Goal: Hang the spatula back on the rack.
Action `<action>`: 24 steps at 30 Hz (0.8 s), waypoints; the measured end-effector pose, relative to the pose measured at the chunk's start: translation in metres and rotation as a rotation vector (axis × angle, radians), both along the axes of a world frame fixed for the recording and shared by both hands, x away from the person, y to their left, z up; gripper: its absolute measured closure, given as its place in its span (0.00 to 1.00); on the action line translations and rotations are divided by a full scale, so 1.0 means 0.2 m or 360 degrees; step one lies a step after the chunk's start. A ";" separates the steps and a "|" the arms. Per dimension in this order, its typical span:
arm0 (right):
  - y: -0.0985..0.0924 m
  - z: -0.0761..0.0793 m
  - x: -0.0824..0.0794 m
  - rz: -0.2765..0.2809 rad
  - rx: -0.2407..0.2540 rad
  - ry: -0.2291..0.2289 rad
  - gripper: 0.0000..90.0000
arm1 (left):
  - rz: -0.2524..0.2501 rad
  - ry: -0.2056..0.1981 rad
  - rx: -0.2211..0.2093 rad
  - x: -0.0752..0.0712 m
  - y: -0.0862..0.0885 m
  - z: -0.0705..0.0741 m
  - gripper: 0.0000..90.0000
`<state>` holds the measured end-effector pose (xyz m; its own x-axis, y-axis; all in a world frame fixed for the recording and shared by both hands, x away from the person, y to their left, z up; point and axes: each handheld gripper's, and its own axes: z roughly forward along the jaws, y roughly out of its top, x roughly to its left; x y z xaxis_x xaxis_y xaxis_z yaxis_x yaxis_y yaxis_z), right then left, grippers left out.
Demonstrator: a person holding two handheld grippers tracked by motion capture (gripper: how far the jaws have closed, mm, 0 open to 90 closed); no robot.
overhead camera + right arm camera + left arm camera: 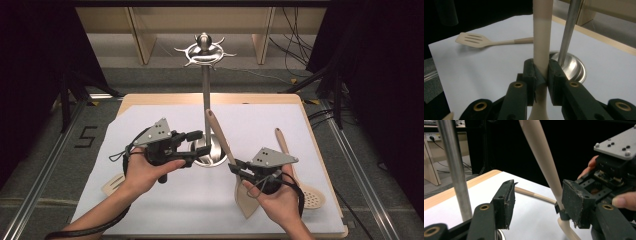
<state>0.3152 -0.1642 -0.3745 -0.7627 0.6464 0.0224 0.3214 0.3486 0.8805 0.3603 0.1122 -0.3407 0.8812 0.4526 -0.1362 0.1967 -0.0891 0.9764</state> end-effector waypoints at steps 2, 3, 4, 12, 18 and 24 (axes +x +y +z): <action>0.00 0.00 0.00 -0.0002 -0.0007 -0.0016 0.88 | -0.0006 0.0003 0.0002 0.00 -0.02 0.01 0.49; 0.01 0.00 0.00 0.0008 -0.0001 -0.0015 0.88 | -0.0018 0.0001 0.0002 0.00 -0.03 0.01 0.49; 0.02 -0.01 0.00 -0.0026 0.0026 -0.0029 0.88 | -0.0023 0.0005 -0.0001 0.00 -0.05 0.02 0.49; 0.04 0.02 -0.01 -0.0011 0.0011 -0.0034 0.88 | -0.0068 -0.0014 0.0025 -0.01 -0.13 0.01 0.55; 0.06 0.02 -0.01 0.0002 0.0028 -0.0062 0.88 | -0.0086 -0.0018 0.0043 0.00 -0.15 0.00 0.64; 0.07 0.02 -0.01 0.0021 0.0023 -0.0059 0.88 | -0.0091 0.0005 0.0009 0.00 -0.15 0.00 0.74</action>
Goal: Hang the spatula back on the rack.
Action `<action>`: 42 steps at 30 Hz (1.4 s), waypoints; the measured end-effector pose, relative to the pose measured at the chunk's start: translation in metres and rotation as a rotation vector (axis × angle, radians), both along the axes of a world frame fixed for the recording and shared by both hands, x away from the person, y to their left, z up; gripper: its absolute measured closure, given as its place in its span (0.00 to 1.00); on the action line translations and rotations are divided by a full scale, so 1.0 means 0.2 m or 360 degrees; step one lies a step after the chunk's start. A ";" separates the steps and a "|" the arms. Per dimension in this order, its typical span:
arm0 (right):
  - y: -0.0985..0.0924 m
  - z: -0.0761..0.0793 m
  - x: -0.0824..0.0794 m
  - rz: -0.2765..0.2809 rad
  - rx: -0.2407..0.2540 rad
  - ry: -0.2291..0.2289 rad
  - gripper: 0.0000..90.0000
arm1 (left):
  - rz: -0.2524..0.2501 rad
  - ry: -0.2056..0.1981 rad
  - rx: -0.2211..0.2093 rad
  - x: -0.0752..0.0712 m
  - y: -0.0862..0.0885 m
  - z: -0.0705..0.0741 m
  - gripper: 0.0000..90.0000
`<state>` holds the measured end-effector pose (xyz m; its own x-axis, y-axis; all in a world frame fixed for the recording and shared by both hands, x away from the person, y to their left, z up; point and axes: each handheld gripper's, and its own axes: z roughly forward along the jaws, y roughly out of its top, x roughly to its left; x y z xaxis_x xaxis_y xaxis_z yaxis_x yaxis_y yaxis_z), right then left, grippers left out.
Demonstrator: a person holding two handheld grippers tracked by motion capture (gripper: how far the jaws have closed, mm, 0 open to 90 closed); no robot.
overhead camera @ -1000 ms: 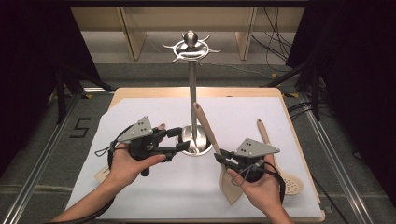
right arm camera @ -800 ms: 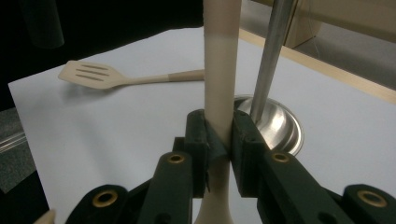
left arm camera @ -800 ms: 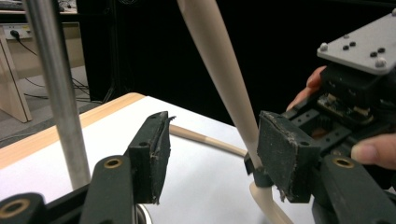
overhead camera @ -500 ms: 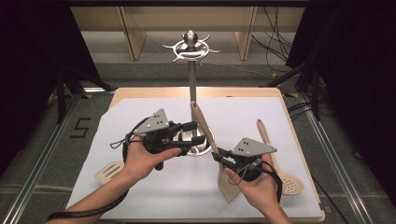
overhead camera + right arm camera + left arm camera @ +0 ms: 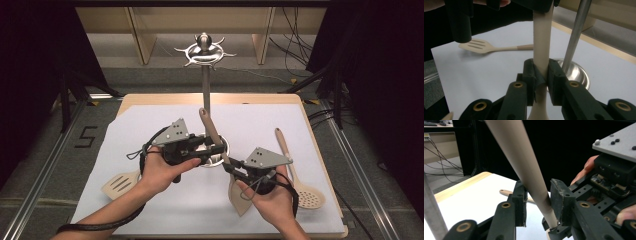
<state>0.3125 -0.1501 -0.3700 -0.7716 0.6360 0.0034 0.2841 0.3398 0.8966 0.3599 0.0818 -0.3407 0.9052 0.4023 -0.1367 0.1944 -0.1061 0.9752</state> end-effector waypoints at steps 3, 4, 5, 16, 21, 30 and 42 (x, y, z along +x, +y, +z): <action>0.00 0.00 0.00 0.0002 -0.0014 -0.0049 0.88 | -0.0029 0.0059 -0.0070 -0.01 0.00 0.00 0.78; 0.01 -0.01 0.00 0.0010 -0.0016 -0.0050 0.88 | -0.0041 0.0071 -0.0086 -0.01 0.00 0.00 0.80; 0.01 -0.01 0.01 0.0025 -0.0025 -0.0069 0.88 | -0.0041 0.0071 -0.0086 -0.01 0.00 0.00 0.81; 0.01 0.01 0.02 0.0134 0.0036 -0.0165 0.74 | -0.0060 -0.0028 -0.0003 -0.02 0.01 0.04 0.83; 0.01 0.02 0.02 0.0225 0.0083 -0.0090 0.68 | -0.0094 -0.0050 -0.0005 -0.02 0.03 0.07 0.83; -0.01 0.07 0.07 0.0335 0.0158 -0.0059 0.67 | -0.0140 -0.0068 -0.0003 -0.03 0.06 0.10 0.83; 0.02 0.11 0.11 0.0451 0.0101 -0.0089 0.72 | -0.0211 -0.0057 -0.0028 -0.03 0.09 0.09 0.83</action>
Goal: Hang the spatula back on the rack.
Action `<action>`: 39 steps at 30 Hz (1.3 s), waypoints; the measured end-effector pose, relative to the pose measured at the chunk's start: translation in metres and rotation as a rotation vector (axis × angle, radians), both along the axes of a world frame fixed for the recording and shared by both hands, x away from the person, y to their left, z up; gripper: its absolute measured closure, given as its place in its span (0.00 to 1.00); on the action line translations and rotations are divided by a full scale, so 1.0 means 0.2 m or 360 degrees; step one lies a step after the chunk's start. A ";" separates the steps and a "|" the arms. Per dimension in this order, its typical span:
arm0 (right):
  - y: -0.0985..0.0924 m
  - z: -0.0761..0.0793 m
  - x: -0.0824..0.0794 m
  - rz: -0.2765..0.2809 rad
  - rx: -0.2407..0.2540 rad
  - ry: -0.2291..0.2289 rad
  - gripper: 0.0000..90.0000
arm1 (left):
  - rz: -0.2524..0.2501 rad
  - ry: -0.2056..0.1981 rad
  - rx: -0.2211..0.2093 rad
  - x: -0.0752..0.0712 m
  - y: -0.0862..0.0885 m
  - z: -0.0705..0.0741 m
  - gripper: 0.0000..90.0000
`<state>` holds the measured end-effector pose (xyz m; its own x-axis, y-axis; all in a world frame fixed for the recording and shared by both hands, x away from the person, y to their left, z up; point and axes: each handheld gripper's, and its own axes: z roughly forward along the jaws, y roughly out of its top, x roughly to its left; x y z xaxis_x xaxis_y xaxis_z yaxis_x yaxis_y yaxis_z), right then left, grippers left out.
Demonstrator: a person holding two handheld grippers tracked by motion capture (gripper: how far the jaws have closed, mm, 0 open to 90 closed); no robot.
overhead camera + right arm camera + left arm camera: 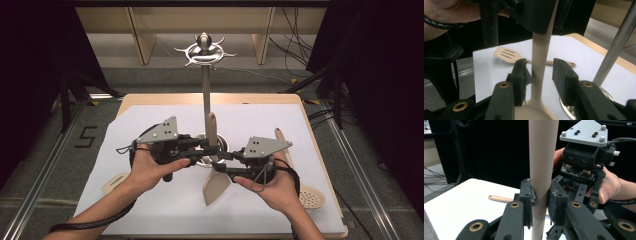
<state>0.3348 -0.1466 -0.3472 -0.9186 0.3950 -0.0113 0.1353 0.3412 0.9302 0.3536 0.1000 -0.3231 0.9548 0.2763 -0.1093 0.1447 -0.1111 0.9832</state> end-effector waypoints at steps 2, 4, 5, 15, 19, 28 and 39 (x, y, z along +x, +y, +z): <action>0.01 0.00 -0.01 -0.0002 0.0006 0.0053 0.74 | -0.0011 0.0008 0.0001 0.00 0.00 0.00 0.83; 0.01 0.01 0.00 0.0048 -0.0006 0.0051 0.76 | -0.0024 0.0012 0.0005 0.00 0.00 -0.01 0.83; 0.02 0.01 0.00 0.0037 -0.0012 0.0051 0.76 | -0.0031 0.0016 0.0006 0.00 0.00 -0.01 0.83; 0.03 0.03 -0.02 0.0046 -0.0006 0.0081 0.87 | -0.0086 0.0042 -0.0013 -0.01 0.00 0.00 0.83; 0.03 0.05 -0.05 -0.0075 -0.0003 0.0138 0.88 | -0.0020 0.0012 -0.0049 -0.01 0.00 0.00 0.82; 0.07 0.08 -0.08 -0.0525 -0.0067 0.0127 0.88 | 0.0232 -0.0157 -0.0048 -0.04 -0.02 0.01 0.59; 0.08 0.06 -0.07 -0.0643 -0.0068 0.0162 0.88 | 0.0289 -0.0152 -0.0014 -0.02 -0.07 0.01 0.61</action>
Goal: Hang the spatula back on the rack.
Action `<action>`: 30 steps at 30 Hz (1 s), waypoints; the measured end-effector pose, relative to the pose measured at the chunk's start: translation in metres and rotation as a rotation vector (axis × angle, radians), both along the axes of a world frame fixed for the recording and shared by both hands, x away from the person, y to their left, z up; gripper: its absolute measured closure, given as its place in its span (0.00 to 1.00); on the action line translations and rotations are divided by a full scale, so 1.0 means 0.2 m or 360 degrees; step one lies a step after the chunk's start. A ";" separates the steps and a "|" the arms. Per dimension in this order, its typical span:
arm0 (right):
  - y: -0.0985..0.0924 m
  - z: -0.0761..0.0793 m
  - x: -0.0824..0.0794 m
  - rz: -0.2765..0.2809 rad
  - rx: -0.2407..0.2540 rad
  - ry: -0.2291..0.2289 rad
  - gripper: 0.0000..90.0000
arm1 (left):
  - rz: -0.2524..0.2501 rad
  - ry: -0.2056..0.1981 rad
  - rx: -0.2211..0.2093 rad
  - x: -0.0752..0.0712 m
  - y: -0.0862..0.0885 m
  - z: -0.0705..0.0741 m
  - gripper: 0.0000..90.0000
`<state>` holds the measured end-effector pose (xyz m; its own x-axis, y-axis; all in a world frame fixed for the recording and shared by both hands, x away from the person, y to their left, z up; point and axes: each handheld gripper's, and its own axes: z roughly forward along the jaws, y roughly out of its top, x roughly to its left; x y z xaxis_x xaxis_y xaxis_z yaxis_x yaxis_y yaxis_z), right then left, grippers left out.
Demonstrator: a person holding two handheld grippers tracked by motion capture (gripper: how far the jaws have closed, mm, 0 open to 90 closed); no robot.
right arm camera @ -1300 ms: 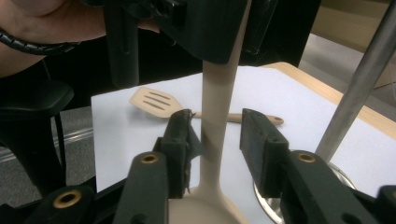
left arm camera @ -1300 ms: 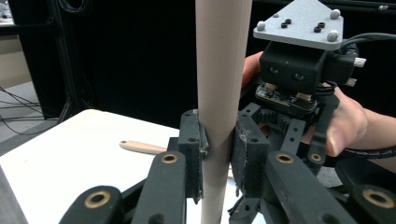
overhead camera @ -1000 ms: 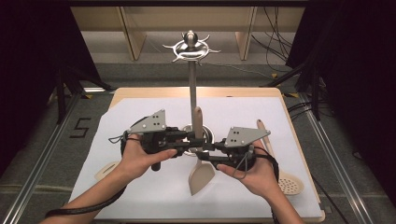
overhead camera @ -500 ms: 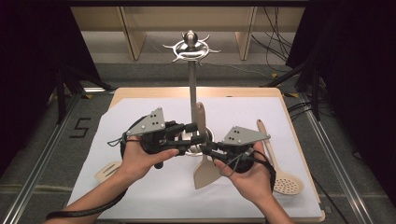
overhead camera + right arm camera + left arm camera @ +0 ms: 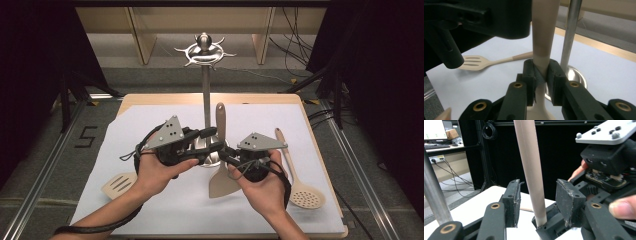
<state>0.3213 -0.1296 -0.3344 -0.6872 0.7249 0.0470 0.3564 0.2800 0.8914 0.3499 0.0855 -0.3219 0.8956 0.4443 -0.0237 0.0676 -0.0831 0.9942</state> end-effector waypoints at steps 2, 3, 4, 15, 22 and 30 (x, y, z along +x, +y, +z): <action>0.01 0.00 -0.01 -0.0016 0.0019 0.0034 0.88 | -0.0001 0.0009 0.0001 0.01 -0.01 0.00 0.62; 0.01 0.00 -0.01 -0.0016 0.0019 0.0034 0.88 | -0.0001 0.0009 0.0001 0.01 -0.01 0.00 0.63; 0.01 0.00 -0.01 -0.0010 0.0019 0.0032 0.88 | -0.0005 0.0010 0.0006 0.01 -0.01 0.00 0.63; 0.02 0.01 -0.02 0.0012 0.0029 0.0001 0.88 | -0.0066 0.0092 -0.0016 0.03 -0.01 0.00 0.82; 0.04 0.00 -0.03 0.0083 0.0037 -0.0070 0.76 | -0.0085 0.0058 0.0002 0.02 0.00 0.02 0.84; -0.01 -0.03 -0.05 0.0063 0.0044 -0.0085 0.68 | -0.0060 0.0033 0.0006 0.06 0.01 0.04 0.84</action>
<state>0.3117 -0.1324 -0.3405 -0.7172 0.6963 0.0292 0.2974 0.2679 0.9164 0.3615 0.0880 -0.3139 0.9110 0.4104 -0.0406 0.0847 -0.0897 0.9924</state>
